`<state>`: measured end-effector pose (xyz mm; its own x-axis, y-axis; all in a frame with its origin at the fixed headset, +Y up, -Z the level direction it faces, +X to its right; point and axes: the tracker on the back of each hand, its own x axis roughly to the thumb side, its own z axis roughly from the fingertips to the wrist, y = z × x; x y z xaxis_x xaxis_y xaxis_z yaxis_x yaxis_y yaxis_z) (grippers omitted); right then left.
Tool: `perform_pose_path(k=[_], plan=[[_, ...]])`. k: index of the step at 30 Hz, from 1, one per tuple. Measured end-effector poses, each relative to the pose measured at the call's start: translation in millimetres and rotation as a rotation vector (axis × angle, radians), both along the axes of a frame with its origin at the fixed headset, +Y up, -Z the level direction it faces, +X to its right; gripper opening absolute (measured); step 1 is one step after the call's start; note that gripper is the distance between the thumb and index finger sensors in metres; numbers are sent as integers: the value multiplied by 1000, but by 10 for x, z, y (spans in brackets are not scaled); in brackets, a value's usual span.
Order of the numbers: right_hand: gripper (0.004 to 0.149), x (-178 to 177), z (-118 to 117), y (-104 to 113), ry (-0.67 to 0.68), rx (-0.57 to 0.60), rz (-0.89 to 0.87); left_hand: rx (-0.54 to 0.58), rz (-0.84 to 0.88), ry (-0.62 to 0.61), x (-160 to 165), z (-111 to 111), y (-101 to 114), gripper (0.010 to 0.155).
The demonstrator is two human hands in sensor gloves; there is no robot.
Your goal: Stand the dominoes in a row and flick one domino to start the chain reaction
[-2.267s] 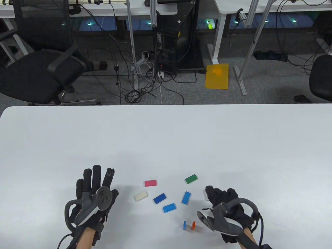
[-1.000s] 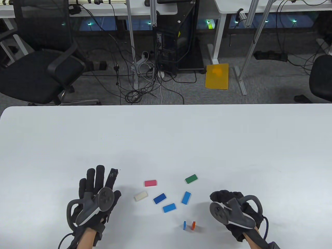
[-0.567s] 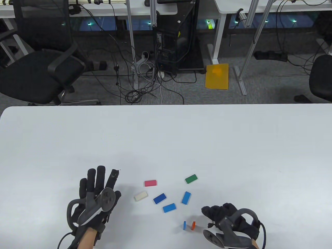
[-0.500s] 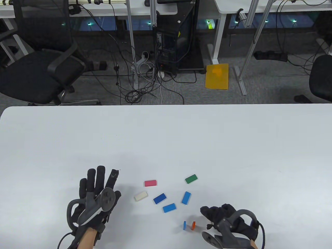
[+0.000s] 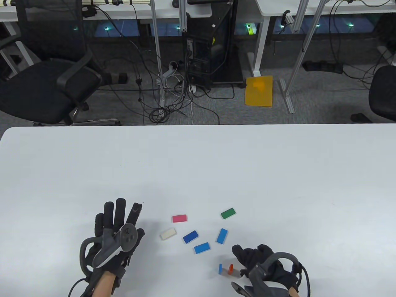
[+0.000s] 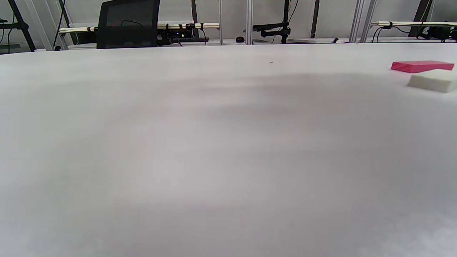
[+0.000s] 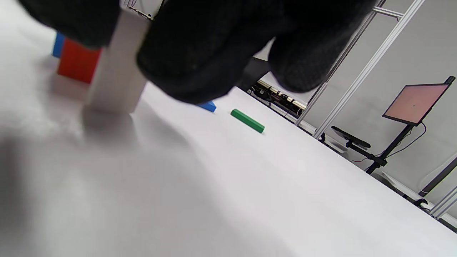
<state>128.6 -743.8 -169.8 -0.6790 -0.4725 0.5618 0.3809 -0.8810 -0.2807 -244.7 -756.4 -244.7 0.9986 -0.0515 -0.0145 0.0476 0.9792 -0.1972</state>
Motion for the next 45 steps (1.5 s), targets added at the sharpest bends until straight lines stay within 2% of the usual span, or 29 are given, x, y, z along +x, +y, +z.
perform_pose_path(k=[20,45], plan=[[80,-79,62,12,28,34,46,-4,-12,3,7,7,13,72],[79,-71,59,2,30,14,48,-15,-15,2,20,11,21,72]])
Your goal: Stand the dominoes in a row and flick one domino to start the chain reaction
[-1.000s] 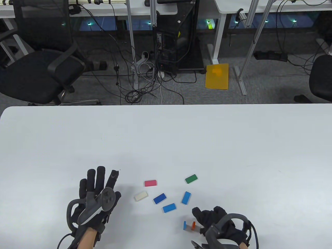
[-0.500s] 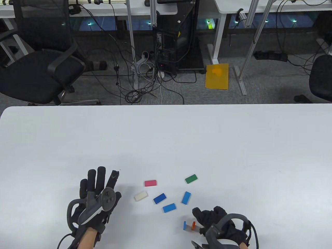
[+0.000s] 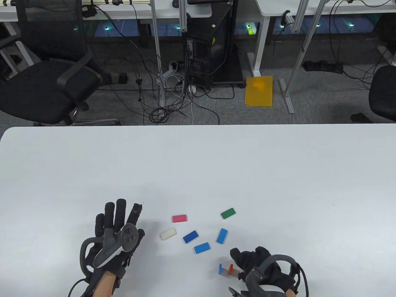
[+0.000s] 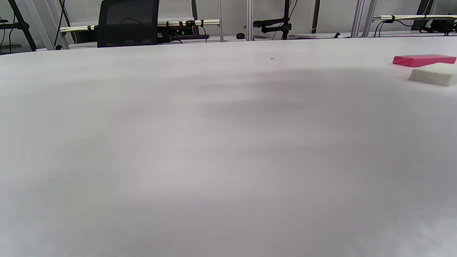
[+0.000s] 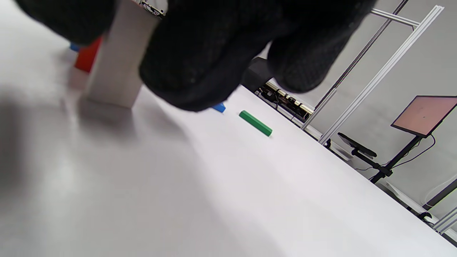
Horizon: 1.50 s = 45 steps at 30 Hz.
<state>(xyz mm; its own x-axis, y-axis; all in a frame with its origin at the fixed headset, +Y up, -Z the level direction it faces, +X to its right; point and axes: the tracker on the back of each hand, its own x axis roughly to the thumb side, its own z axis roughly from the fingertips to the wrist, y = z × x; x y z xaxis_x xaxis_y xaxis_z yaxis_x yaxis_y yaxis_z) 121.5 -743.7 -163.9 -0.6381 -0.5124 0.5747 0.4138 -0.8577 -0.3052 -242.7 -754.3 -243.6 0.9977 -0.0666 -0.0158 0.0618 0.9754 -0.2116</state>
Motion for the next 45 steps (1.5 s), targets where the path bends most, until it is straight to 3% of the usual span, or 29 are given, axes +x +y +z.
perform_pose_path(k=[10,15,19,23,27,35,45], plan=[[86,80,3,83,-27,-38,-38,2,2,-1,-3,1,11,72],[87,253,-19,349,0,85,-236,20,24,11,-50,7,50,72],[83,369,-167,597,-18,182,-311,18,35,21,-84,3,52,72],[77,352,-458,703,-36,150,-187,15,33,23,-86,5,52,72],[75,197,-748,592,-8,170,-84,11,30,23,-83,4,53,72],[76,-157,-1232,217,-9,94,89,15,49,39,-125,3,79,72],[73,-458,-1517,-61,-6,64,200,22,58,36,-139,-5,91,72]])
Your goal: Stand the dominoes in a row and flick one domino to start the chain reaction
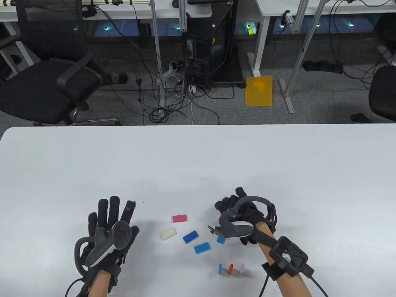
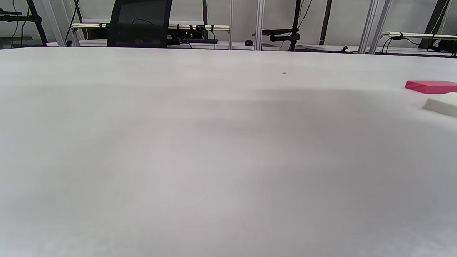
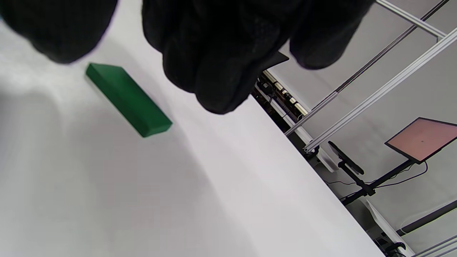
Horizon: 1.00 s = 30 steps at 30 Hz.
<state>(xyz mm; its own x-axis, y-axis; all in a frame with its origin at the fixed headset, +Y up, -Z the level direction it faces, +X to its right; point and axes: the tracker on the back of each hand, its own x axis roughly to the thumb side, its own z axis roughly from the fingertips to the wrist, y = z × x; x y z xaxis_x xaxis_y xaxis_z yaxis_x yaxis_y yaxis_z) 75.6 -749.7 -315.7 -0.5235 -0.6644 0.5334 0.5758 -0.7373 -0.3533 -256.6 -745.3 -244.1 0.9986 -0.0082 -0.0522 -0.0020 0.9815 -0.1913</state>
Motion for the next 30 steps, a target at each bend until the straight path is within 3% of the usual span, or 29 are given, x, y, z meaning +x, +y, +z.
perform_pose_path(k=[5,9,20,30], plan=[[71,-13,-59,-56,-29,-36,18,-1,7,-6,0,-6,-8,72],[60,-14,-80,-96,-49,-52,18,-4,11,-11,7,-7,-11,72],[69,51,-16,-107,-67,-34,103,-7,17,-34,38,-7,-17,72],[58,487,232,282,-149,-71,-198,1,25,-44,56,-3,-20,72]])
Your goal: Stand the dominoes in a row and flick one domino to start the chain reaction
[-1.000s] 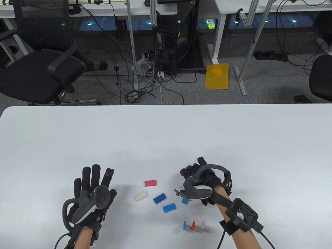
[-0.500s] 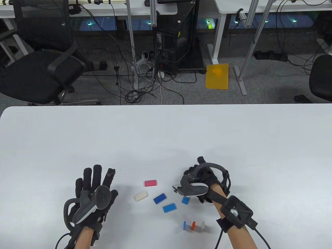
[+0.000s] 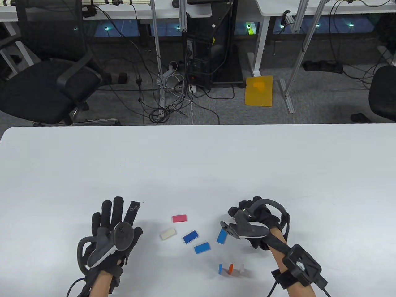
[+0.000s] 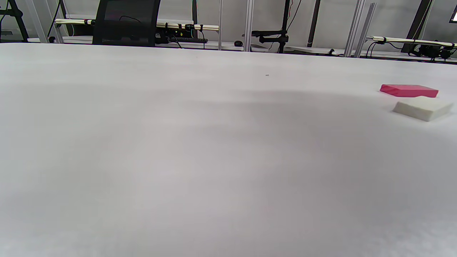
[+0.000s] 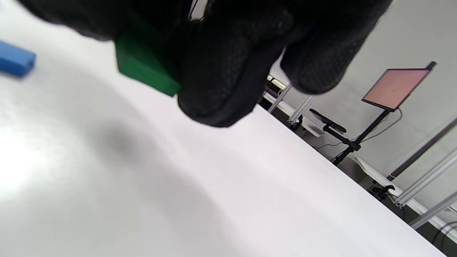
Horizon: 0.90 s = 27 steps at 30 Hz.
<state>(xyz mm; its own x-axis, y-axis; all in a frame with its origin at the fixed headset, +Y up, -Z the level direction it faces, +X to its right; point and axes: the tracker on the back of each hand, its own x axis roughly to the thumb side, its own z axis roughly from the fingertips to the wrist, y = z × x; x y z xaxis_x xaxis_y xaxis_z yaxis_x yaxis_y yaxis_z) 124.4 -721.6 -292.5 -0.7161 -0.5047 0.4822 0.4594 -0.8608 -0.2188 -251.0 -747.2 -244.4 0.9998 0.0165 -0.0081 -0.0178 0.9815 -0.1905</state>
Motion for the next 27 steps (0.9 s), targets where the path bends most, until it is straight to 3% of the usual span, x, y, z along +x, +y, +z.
perform_pose_path(k=[7,13,17,22,27], plan=[[49,373,470,149,-4,15,-169,-6,-10,-13,37,16,-4,72],[49,450,898,70,59,80,-106,-4,-20,-10,40,15,-14,72],[53,445,1049,6,74,81,-117,-16,-31,-11,51,10,-45,72],[73,437,1121,-87,83,50,-139,-24,-42,-9,53,3,-65,72],[76,403,1167,-150,104,40,-109,-34,-47,-6,56,3,-66,72]])
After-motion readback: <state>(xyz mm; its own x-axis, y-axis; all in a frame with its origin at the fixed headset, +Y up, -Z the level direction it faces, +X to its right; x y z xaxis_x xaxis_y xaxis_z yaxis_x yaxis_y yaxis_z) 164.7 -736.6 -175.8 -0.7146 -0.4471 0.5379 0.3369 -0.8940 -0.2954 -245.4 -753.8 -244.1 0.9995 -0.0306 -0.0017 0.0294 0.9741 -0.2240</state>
